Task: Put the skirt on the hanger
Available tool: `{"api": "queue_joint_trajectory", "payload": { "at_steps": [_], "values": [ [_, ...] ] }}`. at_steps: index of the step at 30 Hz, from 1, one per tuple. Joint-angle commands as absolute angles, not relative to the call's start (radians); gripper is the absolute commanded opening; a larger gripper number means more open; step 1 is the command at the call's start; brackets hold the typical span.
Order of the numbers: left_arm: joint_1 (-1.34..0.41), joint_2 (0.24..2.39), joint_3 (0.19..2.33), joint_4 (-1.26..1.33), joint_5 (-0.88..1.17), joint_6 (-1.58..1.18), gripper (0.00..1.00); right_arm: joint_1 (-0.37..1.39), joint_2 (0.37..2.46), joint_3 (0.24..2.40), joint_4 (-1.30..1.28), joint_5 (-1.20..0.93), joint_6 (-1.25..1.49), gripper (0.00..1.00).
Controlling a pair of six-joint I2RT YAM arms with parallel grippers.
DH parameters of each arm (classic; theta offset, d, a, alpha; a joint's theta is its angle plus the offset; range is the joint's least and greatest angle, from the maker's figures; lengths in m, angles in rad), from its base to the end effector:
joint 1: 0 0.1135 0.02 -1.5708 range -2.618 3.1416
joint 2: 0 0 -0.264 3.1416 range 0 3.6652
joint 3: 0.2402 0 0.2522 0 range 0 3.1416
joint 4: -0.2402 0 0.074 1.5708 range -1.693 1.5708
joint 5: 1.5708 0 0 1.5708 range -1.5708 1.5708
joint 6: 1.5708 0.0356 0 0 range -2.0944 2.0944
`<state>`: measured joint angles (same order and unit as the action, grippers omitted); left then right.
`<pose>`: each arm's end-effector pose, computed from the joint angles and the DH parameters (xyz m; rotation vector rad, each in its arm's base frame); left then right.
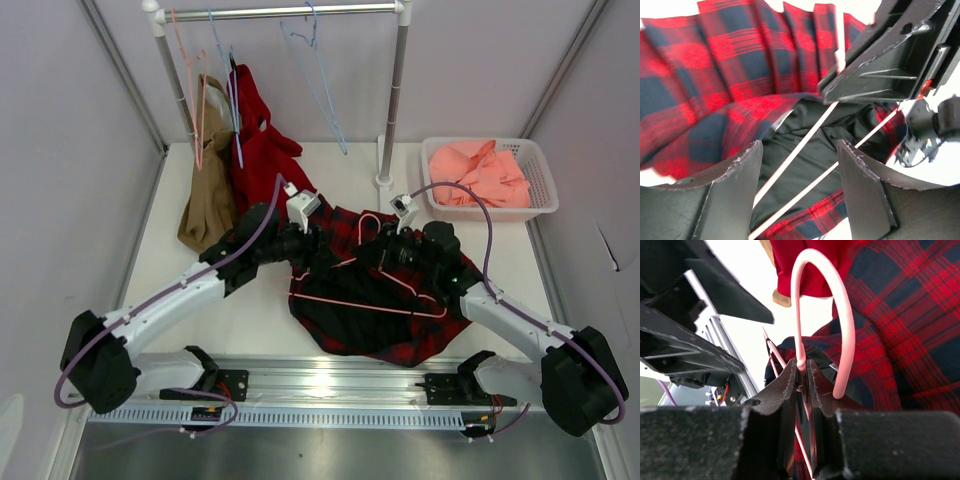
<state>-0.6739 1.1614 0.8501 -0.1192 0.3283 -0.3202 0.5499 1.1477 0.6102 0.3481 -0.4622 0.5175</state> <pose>0.1994 -0.1739 0.2928 0.5886 2.0266 -0.9472 0.2106 0.1477 0.2604 -0.3918 1.8540 1.1589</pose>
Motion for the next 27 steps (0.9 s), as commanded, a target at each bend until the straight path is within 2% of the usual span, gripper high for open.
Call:
{"api": "queue_joint_trajectory", "payload": {
  "at_steps": [1,12,18,27],
  "values": [
    [-0.676,1.236,0.937,-0.074,0.489,-0.224,0.66,0.558,1.117,0.603,0.442,-0.482,0.541,0.0],
    [-0.676,1.339,0.937,-0.006,0.632,-0.18,0.68,0.56,1.117,0.604,0.459,-0.506,0.557,0.0],
    [-0.678,1.376,0.899,0.133,0.703,-0.213,0.69,0.56,1.115,0.609,0.46,-0.512,0.563,0.0],
    [-0.681,1.434,0.868,0.247,0.764,-0.275,0.63,0.56,1.108,0.614,0.443,-0.505,0.558,0.0]
  ]
}}
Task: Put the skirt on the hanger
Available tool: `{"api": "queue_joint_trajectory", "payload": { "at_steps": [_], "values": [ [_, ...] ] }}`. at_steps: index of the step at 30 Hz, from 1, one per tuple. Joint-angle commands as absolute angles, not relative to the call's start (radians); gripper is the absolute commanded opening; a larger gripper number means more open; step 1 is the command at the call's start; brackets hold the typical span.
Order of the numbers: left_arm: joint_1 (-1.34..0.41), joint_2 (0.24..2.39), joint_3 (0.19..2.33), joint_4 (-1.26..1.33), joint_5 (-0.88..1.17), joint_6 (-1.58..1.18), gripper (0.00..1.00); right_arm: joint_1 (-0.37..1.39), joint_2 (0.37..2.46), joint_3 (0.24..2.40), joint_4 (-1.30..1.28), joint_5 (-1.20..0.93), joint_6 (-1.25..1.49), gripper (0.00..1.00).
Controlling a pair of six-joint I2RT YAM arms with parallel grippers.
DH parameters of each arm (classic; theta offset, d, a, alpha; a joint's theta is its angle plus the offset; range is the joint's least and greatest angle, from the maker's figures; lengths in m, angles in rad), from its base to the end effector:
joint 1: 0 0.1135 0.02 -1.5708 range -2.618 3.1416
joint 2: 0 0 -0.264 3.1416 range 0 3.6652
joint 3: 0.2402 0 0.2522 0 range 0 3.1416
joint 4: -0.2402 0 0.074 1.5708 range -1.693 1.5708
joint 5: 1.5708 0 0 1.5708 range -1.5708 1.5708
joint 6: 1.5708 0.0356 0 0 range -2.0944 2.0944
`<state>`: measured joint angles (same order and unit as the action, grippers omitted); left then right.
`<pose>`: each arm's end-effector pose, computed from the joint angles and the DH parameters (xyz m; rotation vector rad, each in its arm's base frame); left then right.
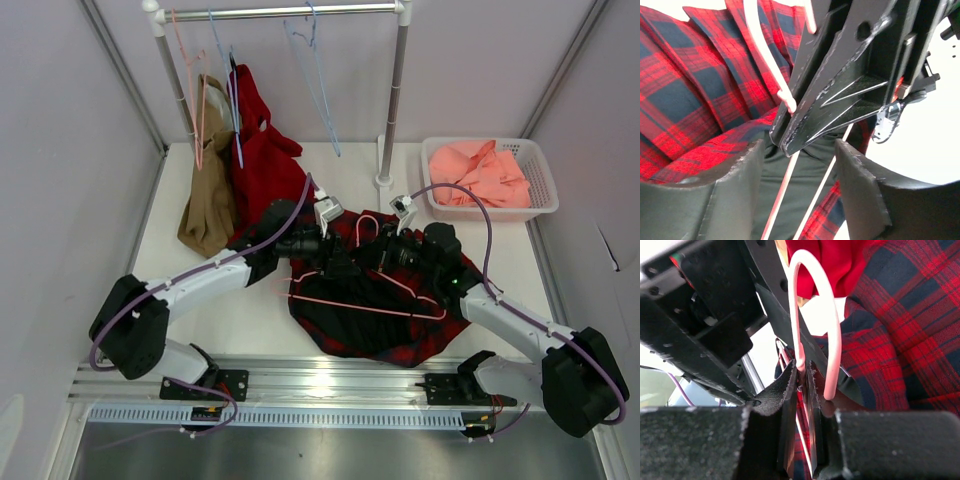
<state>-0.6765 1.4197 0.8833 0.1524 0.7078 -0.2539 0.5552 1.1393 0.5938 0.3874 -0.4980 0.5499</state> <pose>0.2313 -0.2154 0.2630 0.9178 1.8734 -1.2809 0.2070 0.1484 0.2609 -0.4027 1.8326 1.2180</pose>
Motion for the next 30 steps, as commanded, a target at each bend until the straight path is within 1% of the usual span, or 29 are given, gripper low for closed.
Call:
{"api": "queue_joint_trajectory", "payload": {
  "at_steps": [1,3,4,6,9,15,16,18,25,30],
  "values": [
    [-0.68,1.437,0.867,0.248,0.767,-0.276,0.59,0.56,1.106,0.614,0.442,-0.505,0.558,0.0],
    [-0.68,1.442,0.858,0.259,0.773,-0.281,0.56,0.56,1.103,0.615,0.437,-0.503,0.557,0.0],
    [-0.681,1.443,0.853,0.264,0.781,-0.284,0.49,0.558,1.103,0.617,0.436,-0.503,0.557,0.0],
    [-0.68,1.445,0.842,0.281,0.793,-0.291,0.44,0.56,1.103,0.618,0.431,-0.503,0.555,0.0],
    [-0.68,1.443,0.835,0.296,0.801,-0.302,0.32,0.561,1.1,0.62,0.425,-0.503,0.551,0.0],
    [-0.68,1.45,0.839,0.293,0.824,-0.308,0.15,0.56,1.094,0.62,0.416,-0.499,0.549,0.0],
    [-0.681,1.451,0.839,0.287,0.824,-0.305,0.09,0.56,1.091,0.62,0.413,-0.499,0.546,0.0],
    [-0.681,1.447,0.845,0.272,0.821,-0.305,0.0,0.56,1.089,0.62,0.408,-0.497,0.545,0.0],
    [-0.68,1.394,0.847,0.264,0.796,-0.314,0.0,0.564,1.077,0.63,0.387,-0.483,0.529,0.0],
    [-0.68,1.341,0.844,0.273,0.785,-0.324,0.0,0.587,1.057,0.687,0.292,-0.442,0.48,0.0]
  ]
}}
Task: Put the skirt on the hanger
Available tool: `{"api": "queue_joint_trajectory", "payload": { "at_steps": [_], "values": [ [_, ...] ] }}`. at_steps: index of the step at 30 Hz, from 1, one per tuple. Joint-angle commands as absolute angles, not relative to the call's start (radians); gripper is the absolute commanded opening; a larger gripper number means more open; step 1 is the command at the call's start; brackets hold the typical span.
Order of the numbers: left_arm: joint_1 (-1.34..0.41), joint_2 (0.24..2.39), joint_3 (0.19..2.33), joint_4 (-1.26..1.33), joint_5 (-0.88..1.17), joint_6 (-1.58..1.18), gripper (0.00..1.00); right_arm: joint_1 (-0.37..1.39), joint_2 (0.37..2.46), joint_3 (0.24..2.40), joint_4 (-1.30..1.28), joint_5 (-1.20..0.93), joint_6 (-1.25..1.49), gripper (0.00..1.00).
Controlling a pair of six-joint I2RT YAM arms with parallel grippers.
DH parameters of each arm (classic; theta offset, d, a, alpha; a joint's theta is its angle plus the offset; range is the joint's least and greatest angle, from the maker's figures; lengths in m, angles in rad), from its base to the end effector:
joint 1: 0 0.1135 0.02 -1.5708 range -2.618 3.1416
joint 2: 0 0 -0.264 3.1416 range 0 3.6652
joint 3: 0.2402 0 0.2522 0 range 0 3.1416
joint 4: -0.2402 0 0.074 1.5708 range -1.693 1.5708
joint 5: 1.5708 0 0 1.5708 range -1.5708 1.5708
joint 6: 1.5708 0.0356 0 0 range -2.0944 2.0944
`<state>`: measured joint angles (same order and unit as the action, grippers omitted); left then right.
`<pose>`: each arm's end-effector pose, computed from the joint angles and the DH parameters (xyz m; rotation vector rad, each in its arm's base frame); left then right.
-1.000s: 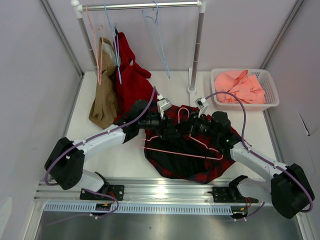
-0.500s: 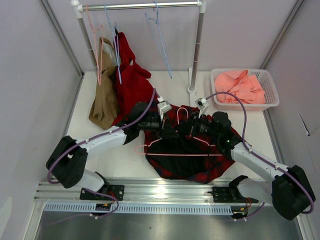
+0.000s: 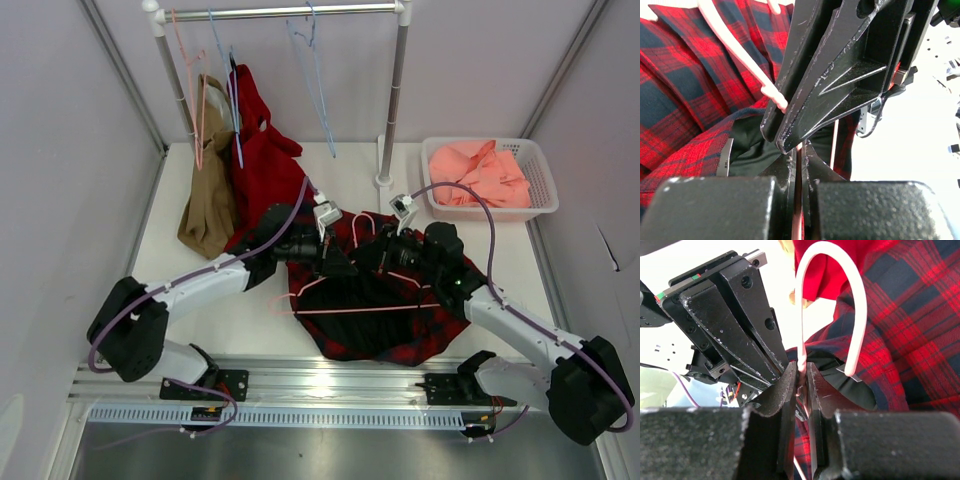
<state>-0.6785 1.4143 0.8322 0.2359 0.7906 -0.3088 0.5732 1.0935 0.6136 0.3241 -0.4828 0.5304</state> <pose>0.2252 -0.2140 0.2561 0.9377 1.8462 -1.3915 0.1994 0.1484 0.2717 -0.4246 1.8224 1.2048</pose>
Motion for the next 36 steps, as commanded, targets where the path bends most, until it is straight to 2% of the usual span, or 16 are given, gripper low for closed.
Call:
{"api": "queue_joint_trajectory", "payload": {
  "at_steps": [1,6,8,9,11,12,18,22,30,36],
  "values": [
    [-0.681,1.333,0.842,0.282,0.785,-0.327,0.0,0.597,1.055,0.698,0.278,-0.425,0.473,0.03],
    [-0.683,1.296,0.842,0.285,0.778,-0.33,0.0,0.626,1.054,0.753,0.167,-0.353,0.428,0.2],
    [-0.683,1.279,0.842,0.276,0.756,-0.328,0.0,0.635,1.057,0.772,0.138,-0.322,0.416,0.3],
    [-0.683,1.273,0.842,0.275,0.749,-0.327,0.0,0.637,1.057,0.775,0.127,-0.312,0.414,0.41],
    [-0.681,1.264,0.848,0.255,0.709,-0.327,0.0,0.644,1.055,0.785,0.095,-0.27,0.41,0.53],
    [-0.681,1.264,0.851,0.244,0.7,-0.322,0.0,0.646,1.054,0.788,0.084,-0.259,0.405,0.63],
    [-0.683,1.255,0.844,0.226,0.635,-0.321,0.0,0.657,1.032,0.818,0.005,-0.151,0.379,0.81],
    [-0.681,1.249,0.841,0.229,0.6,-0.327,0.0,0.657,0.999,0.824,-0.044,-0.118,0.367,0.88],
    [-0.676,1.209,0.816,0.248,0.519,-0.347,0.0,0.657,0.917,0.897,-0.136,-0.098,0.345,0.9],
    [-0.657,1.161,0.822,0.249,0.483,-0.371,0.0,0.657,0.882,0.974,-0.228,-0.006,0.36,0.95]
  ]
}}
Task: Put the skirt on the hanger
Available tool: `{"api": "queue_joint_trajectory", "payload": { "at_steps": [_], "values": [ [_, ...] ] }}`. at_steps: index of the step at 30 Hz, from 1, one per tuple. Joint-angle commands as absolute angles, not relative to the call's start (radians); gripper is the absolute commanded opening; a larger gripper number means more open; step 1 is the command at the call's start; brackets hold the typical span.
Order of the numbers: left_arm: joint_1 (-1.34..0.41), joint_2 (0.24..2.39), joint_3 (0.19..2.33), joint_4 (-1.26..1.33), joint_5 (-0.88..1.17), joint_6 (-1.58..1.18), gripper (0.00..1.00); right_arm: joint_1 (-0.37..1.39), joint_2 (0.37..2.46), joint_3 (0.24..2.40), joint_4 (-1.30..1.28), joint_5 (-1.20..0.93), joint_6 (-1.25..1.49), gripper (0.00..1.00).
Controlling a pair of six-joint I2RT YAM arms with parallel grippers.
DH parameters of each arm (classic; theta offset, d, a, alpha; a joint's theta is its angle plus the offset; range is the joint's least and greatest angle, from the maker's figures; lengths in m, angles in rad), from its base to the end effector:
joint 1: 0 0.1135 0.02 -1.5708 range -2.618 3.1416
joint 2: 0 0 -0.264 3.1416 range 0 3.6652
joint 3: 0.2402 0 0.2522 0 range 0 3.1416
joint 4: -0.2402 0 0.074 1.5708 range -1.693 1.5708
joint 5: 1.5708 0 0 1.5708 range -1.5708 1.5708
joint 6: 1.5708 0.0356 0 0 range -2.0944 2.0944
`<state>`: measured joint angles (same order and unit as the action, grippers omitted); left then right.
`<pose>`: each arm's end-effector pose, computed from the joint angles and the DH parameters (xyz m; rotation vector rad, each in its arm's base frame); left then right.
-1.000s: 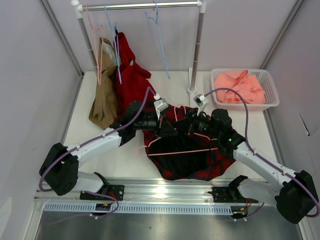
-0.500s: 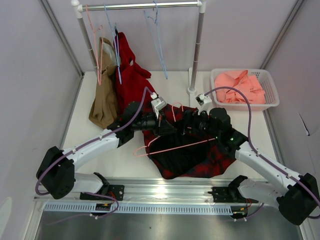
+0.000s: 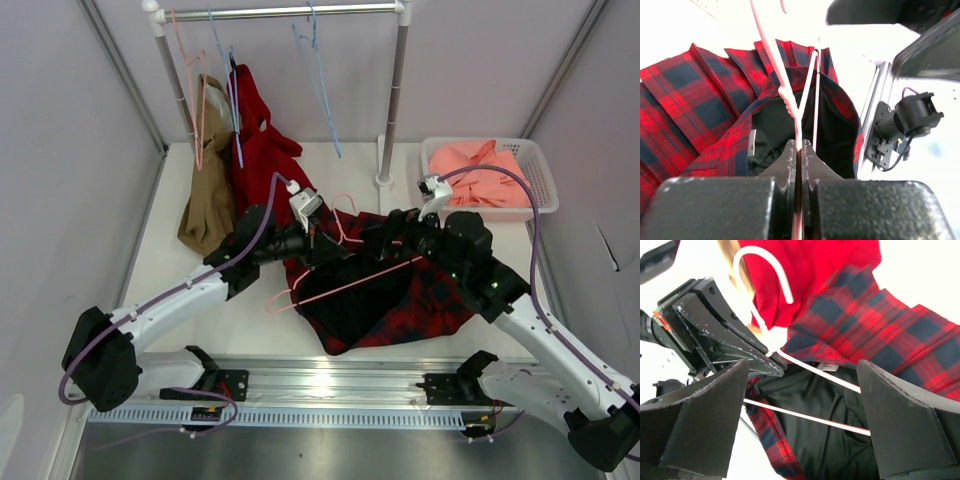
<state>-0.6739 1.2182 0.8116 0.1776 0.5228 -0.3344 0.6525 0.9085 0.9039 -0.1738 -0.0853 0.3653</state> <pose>0.2074 -0.1884 0.2957 0.7147 1.7946 -1.1671 0.1655 0.1303 0.3611 -0.3246 1.7915 0.8087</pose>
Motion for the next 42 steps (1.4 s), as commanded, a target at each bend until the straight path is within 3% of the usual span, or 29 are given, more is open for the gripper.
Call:
{"api": "queue_joint_trajectory", "payload": {
  "at_steps": [1,5,16,30,42],
  "values": [
    [-0.654,1.151,0.821,0.247,0.476,-0.373,0.0,0.655,0.876,0.989,-0.257,-0.002,0.364,0.96],
    [-0.647,1.088,0.856,0.189,0.439,-0.385,0.0,0.623,0.873,1.089,-0.334,0.046,0.373,0.98],
    [-0.644,0.933,1.103,-0.291,0.246,-0.342,0.0,0.41,0.926,1.328,-0.471,-0.083,0.359,0.99],
    [-0.644,1.064,1.699,-0.86,0.005,-0.328,0.0,0.359,1.072,1.491,-0.515,-0.155,0.353,0.99],
    [-0.646,1.101,1.845,-0.974,-0.055,-0.373,0.0,0.339,1.111,1.531,-0.538,-0.178,0.334,0.99]
  ]
}}
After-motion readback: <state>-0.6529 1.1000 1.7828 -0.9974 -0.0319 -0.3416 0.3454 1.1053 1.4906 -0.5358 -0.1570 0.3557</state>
